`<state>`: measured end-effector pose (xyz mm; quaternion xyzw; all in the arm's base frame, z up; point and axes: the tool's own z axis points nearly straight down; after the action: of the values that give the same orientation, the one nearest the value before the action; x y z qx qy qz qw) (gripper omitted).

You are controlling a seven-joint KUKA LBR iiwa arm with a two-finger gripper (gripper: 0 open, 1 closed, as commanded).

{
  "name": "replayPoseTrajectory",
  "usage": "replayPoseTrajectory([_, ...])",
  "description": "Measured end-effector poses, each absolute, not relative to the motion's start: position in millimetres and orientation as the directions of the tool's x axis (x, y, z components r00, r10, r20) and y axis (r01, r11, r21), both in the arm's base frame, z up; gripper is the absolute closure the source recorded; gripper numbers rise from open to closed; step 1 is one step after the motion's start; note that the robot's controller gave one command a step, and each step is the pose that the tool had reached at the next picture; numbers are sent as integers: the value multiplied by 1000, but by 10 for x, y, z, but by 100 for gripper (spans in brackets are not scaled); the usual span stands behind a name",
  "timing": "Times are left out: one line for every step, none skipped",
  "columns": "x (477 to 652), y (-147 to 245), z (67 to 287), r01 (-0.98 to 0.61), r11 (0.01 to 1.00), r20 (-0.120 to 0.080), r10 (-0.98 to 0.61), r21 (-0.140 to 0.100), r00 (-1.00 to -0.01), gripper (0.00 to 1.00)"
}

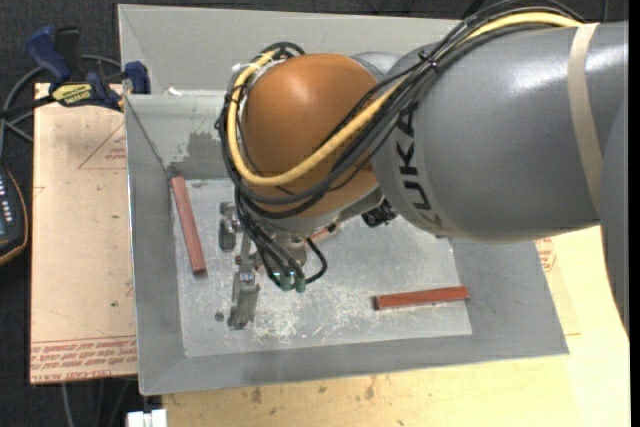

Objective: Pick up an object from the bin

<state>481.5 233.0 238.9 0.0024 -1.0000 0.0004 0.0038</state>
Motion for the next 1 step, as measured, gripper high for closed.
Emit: replayPoseTrajectory([5182, 1841, 988, -30, 1000, 7, -30, -3, -1000, 0])
